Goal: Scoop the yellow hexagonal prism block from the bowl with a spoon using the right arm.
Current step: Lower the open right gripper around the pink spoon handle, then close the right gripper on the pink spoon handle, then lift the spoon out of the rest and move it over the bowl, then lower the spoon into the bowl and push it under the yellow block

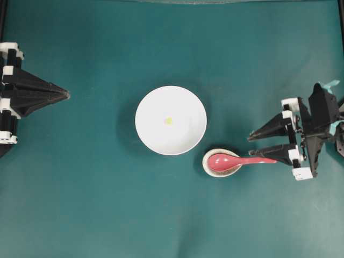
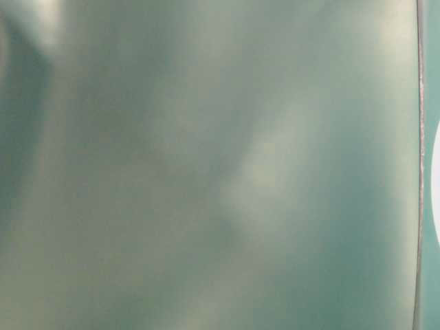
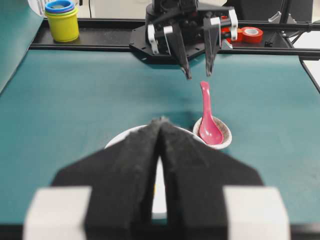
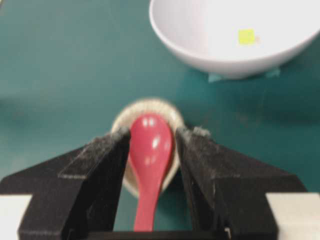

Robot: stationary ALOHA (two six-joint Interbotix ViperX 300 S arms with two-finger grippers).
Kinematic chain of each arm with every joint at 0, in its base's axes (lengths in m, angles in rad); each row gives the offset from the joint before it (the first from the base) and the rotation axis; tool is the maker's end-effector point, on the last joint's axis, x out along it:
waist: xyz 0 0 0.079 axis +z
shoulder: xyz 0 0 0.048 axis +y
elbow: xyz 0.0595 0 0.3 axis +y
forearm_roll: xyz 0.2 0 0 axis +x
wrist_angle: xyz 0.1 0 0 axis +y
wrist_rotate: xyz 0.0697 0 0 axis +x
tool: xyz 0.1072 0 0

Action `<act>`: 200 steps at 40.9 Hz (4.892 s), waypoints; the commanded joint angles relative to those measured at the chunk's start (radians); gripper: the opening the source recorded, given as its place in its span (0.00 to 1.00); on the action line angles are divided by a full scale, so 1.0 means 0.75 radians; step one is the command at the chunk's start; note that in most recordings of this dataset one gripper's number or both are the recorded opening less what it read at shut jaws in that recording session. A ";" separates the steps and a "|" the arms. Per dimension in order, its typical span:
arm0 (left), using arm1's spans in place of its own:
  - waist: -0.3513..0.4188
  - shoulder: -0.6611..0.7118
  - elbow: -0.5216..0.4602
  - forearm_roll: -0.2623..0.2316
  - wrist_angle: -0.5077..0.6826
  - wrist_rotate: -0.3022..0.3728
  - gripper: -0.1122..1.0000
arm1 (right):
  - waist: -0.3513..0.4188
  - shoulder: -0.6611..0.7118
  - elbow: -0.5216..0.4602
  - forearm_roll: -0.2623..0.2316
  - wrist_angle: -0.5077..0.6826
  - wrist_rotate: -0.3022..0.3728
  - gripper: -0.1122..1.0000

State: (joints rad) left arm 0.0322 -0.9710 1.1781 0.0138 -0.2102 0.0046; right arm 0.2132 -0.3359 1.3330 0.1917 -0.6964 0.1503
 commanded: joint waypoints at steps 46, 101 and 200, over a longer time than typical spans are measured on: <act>0.002 0.010 -0.027 0.002 -0.002 -0.006 0.10 | 0.266 0.472 0.002 0.256 -0.366 -0.018 0.54; 0.002 0.010 -0.029 0.004 -0.012 -0.006 0.10 | 0.260 0.327 -0.049 0.252 -0.288 -0.121 0.29; 0.002 0.012 -0.027 0.004 0.129 0.000 0.10 | -0.485 0.405 -1.197 0.033 1.898 0.022 0.29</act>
State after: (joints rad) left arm 0.0322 -0.9679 1.1781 0.0138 -0.1074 0.0031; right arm -0.1611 -0.0276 0.4602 0.2148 0.7286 0.1626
